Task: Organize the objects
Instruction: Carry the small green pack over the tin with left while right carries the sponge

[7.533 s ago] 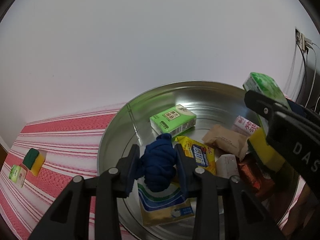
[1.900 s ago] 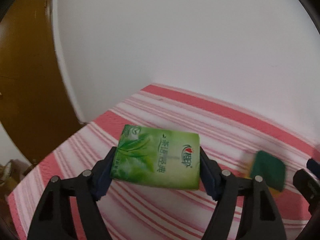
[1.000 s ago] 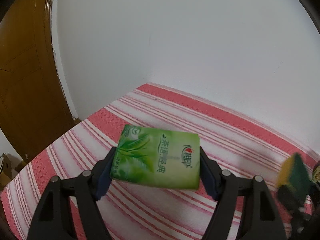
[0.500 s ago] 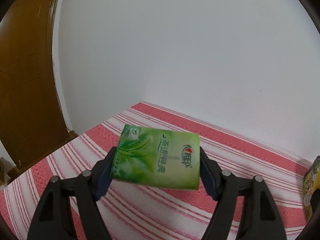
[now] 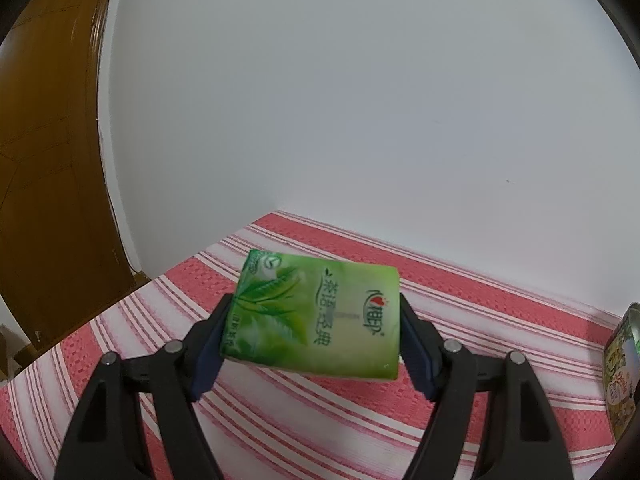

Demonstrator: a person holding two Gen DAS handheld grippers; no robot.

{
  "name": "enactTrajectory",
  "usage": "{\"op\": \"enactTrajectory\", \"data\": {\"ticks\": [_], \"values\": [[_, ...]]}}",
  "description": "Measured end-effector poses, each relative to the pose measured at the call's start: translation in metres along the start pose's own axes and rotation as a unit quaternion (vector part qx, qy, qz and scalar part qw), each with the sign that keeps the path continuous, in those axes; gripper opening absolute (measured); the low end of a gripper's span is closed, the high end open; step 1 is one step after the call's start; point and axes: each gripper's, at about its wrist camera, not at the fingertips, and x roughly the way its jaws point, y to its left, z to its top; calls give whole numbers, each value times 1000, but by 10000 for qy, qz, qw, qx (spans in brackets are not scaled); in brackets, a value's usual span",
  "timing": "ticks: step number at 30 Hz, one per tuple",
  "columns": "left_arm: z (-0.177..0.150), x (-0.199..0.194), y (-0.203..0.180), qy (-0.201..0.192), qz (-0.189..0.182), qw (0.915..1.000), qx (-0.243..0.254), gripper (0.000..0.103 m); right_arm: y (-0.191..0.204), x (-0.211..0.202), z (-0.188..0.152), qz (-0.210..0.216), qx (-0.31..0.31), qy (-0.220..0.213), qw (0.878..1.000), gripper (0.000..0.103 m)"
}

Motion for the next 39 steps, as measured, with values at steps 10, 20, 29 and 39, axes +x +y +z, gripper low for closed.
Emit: {"op": "enactTrajectory", "data": {"ticks": [10,20,29,39], "values": [[-10,2,-11,51,-182,9997,124,75,-18,-23,2,-127,-3,-40,9999,67],[-23,-7,-33,-20,-313,9989,362,75,-24,-38,0,-149,52,-9,9999,67],[-37,-25,-51,-58,-441,9980,454,75,-32,-64,-3,-152,-38,28,9999,67],[-51,-58,-97,-119,-790,9957,478,75,-53,-96,4,-385,100,-173,9991,68]]}}
